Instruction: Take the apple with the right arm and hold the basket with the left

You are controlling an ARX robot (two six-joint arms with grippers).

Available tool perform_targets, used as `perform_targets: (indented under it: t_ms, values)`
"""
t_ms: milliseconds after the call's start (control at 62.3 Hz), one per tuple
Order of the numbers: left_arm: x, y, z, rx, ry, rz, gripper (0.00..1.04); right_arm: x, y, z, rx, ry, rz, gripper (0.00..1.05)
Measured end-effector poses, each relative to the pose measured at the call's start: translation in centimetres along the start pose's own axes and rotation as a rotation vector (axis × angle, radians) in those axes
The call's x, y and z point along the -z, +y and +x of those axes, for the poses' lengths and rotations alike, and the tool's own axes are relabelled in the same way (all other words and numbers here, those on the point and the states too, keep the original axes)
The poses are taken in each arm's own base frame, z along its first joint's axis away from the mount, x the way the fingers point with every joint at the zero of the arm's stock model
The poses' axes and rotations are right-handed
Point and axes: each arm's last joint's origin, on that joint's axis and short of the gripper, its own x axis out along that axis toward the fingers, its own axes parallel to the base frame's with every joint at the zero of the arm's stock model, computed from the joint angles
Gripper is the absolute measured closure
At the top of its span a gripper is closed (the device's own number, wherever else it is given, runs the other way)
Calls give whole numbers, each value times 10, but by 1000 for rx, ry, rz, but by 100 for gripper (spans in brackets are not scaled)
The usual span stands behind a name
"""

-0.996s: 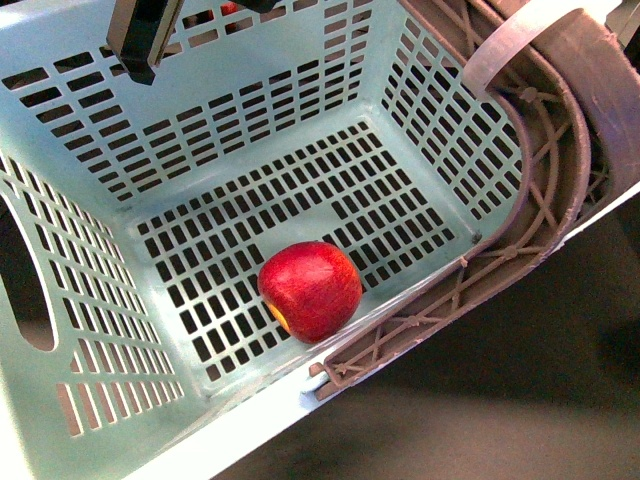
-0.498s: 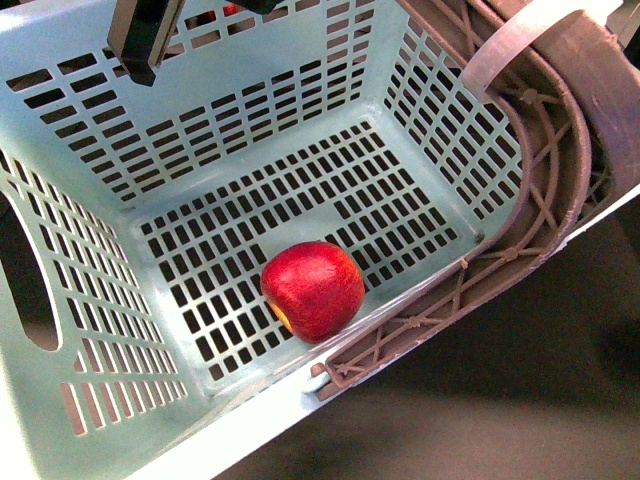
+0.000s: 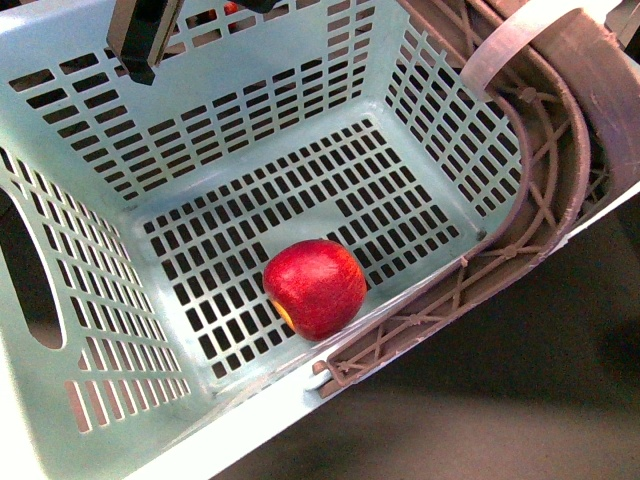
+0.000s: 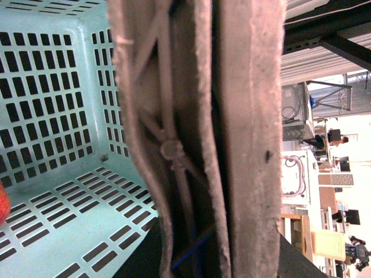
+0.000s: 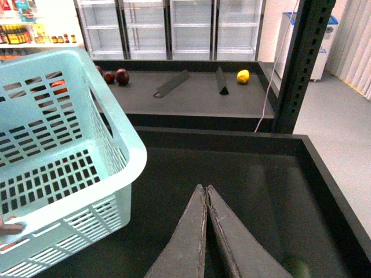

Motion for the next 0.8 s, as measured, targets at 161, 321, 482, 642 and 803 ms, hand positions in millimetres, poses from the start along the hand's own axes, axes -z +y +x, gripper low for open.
perform_targets:
  t_ms: [161, 321, 482, 642, 803]
  values:
    - [0, 0, 0, 1, 1, 0, 88, 0, 0, 0, 0, 0, 0, 49]
    - [0, 0, 0, 0, -1, 1, 88, 0, 0, 0, 0, 0, 0, 21]
    - [0, 0, 0, 0, 1, 0, 88, 0, 0, 0, 0, 0, 1, 9]
    - [2, -2, 0, -70, -67, 8, 88, 0, 0, 0, 0, 0, 1, 9]
    - [-2, 1, -3, -279, -374, -5, 88, 0, 0, 0, 1, 0, 1, 9]
